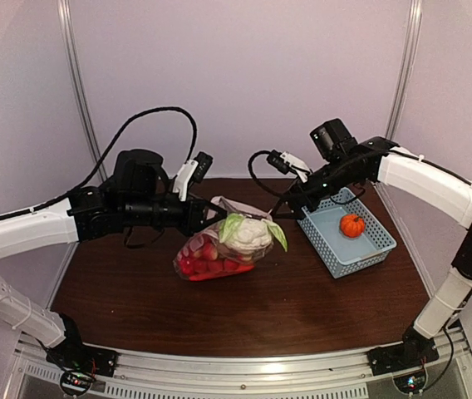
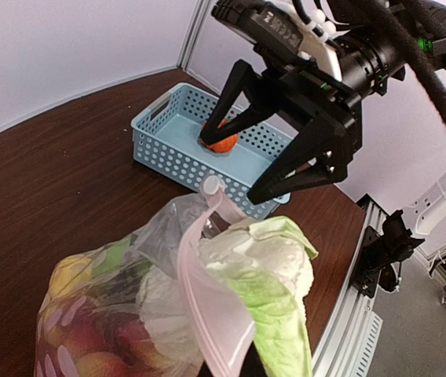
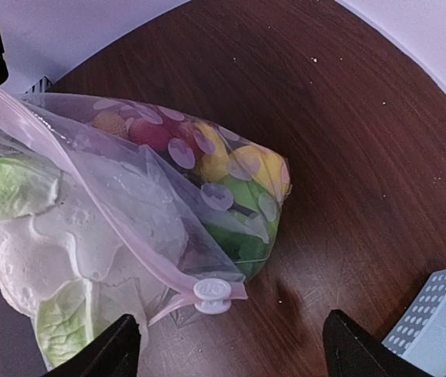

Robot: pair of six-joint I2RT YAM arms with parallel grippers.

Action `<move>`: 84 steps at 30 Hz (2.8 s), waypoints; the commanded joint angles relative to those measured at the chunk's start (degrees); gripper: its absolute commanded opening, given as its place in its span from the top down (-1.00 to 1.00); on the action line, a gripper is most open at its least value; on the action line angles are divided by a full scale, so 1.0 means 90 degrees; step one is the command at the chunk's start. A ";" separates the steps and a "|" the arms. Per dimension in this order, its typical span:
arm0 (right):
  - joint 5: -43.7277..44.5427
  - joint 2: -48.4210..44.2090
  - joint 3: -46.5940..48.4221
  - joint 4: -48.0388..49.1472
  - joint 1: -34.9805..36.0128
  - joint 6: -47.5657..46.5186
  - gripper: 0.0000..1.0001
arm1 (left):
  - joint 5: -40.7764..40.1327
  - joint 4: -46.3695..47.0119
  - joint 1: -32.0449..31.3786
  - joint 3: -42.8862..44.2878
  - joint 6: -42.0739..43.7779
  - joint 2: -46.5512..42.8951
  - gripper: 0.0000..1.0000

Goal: Place the food in the zip-top bag and seal the zipper
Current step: Adjust the zipper food storage bag at the center of the board.

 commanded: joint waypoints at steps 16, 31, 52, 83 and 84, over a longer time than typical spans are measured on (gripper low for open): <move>-0.0798 0.0169 -0.0553 0.0749 0.0031 0.1867 -0.64 | -0.0229 0.1469 0.0053 -0.0425 -0.0638 -0.0194 1.00; -0.1275 0.0267 -0.1389 0.1708 0.0051 0.3500 -0.28 | -0.0885 0.2251 -0.0093 -0.0812 -0.1174 -0.0224 1.00; -0.0954 -0.0091 0.0287 0.1390 -0.0747 0.3292 1.00 | -0.2632 -0.0942 -0.0317 0.0750 -0.0590 0.1287 1.00; -0.1596 0.0908 0.1713 0.0983 -0.0846 0.2699 1.00 | -0.2799 -0.0401 -0.0297 0.1970 -0.0274 0.1748 -0.28; -0.1564 0.0919 0.1798 0.0857 -0.0793 0.2588 1.00 | -0.2800 -0.0439 -0.0281 0.2013 -0.0186 0.1702 -0.28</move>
